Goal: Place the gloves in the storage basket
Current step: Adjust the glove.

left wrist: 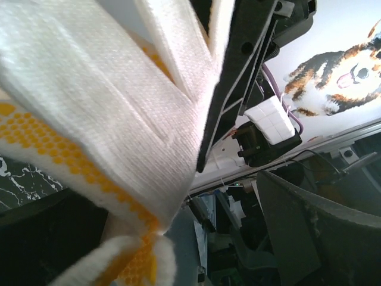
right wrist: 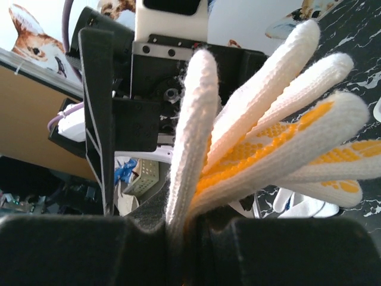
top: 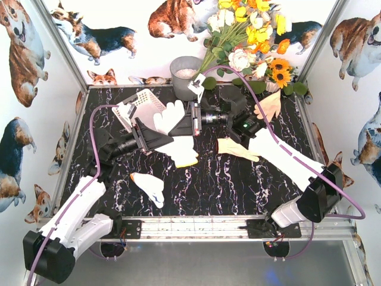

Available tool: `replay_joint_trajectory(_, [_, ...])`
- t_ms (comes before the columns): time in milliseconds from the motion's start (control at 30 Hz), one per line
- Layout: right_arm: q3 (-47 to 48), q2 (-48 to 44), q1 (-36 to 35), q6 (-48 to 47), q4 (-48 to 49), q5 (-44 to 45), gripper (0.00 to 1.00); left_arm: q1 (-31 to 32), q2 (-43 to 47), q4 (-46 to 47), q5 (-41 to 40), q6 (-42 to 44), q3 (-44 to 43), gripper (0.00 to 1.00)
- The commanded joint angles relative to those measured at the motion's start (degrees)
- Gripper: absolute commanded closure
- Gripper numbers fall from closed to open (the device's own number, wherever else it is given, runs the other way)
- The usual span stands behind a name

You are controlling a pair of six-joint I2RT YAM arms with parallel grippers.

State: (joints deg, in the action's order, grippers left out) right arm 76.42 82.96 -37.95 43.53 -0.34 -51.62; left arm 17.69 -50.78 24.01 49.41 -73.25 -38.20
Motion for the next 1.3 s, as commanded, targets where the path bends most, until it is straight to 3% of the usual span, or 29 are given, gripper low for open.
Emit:
replay_joint_trajectory(0, [-0.1,-1.7,0.3,3.4,6.1,2.0,1.0,1.5,0.6,4.5,-2.0,1.0,1.8,0.0])
replay_joint_trajectory(133, [-0.6,-0.5,0.3,5.1,8.0,3.4,1.0,2.4,0.9,5.6,-3.9,1.2,3.6,0.04])
replay_joint_trajectory(233, [-0.6,1.0,0.3,5.9,8.9,4.9,1.0,2.8,0.5,5.6,-5.4,1.5,4.5,0.27])
replay_joint_trajectory(367, [-0.5,3.7,0.3,6.9,10.5,6.8,1.0,2.8,1.4,7.1,-9.9,1.7,6.8,0.45])
replay_joint_trajectory(467, [-0.3,5.7,0.3,7.6,12.3,7.9,1.0,2.8,0.5,9.7,-11.1,1.0,8.1,0.66])
replay_joint_trajectory(667, [0.5,10.2,1.2,7.2,10.8,10.7,1.0,2.5,-0.8,9.7,-10.9,1.4,9.0,0.71])
replay_joint_trajectory(900, [0.0,14.2,2.6,10.2,13.9,10.5,1.0,1.3,-1.8,3.5,-14.1,3.2,8.5,0.99])
replay_joint_trajectory(1067, [0.7,13.6,3.7,10.6,13.0,9.5,1.0,-0.9,-0.9,-3.8,-14.7,6.5,7.2,1.0])
replay_joint_trajectory(1133, [1.6,13.1,3.7,9.0,10.4,9.5,0.95,-1.8,-1.3,-4.1,-13.9,6.7,6.7,1.0])
replay_joint_trajectory(1267, [1.0,12.6,3.7,7.8,9.5,7.3,0.76,-2.4,-2.6,-2.6,-12.5,5.3,5.4,1.0])
